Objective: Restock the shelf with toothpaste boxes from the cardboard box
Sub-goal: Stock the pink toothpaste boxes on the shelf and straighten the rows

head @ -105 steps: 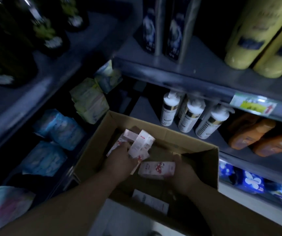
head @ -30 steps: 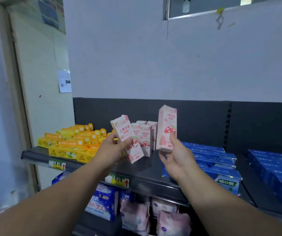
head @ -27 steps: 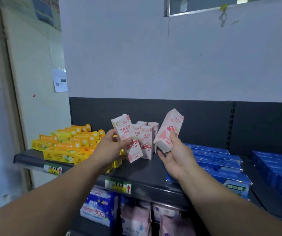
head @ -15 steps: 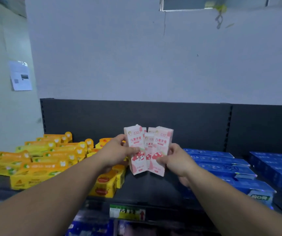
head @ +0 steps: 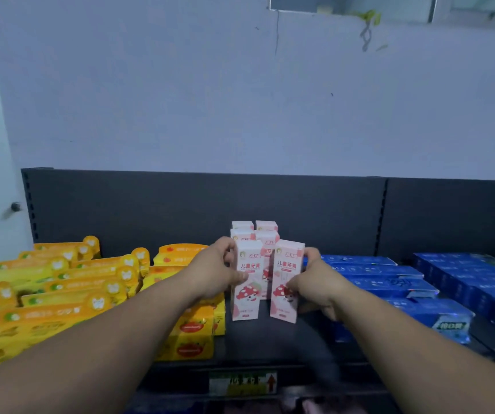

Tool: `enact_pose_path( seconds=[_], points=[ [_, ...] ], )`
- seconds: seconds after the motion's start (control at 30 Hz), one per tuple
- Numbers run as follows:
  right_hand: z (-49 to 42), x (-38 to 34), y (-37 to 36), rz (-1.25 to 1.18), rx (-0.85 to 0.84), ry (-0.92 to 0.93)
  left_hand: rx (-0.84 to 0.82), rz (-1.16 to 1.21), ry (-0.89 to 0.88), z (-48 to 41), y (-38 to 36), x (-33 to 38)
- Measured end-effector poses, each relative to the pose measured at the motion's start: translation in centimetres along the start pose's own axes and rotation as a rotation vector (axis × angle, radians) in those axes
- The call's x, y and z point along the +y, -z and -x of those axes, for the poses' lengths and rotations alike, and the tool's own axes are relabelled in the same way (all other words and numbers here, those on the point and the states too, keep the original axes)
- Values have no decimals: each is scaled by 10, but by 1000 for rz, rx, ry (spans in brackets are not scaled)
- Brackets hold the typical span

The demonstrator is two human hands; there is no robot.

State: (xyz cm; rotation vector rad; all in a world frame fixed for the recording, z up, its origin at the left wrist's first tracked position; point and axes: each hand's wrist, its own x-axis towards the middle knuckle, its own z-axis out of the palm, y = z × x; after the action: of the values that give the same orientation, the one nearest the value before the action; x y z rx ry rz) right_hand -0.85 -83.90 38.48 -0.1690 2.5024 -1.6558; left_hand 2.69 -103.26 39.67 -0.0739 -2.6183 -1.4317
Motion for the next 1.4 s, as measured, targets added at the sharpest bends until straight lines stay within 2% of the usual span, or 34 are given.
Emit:
enact_pose_path(
  seconds=[0.23, 0.67, 0.8, 0.97, 1.1, 1.4],
  points=[
    [-1, -4, -9, 24, -41, 16, -6, -11, -18, 2, 5, -3],
    [4, -2, -24, 174, 75, 130, 69, -119, -62, 3, 3, -1],
    [16, 3, -17, 361, 216, 166, 268, -328, -121, 12, 3, 6],
    [51, 12, 5, 757, 372, 314, 404, -650, -373, 28, -23, 22],
    [79, 31, 45, 990, 478, 276, 283, -800, -456, 36, -71, 50],
    [190, 128, 174, 1069, 595, -54, -37, -759, -579, 88, -244, 119]
  ],
)
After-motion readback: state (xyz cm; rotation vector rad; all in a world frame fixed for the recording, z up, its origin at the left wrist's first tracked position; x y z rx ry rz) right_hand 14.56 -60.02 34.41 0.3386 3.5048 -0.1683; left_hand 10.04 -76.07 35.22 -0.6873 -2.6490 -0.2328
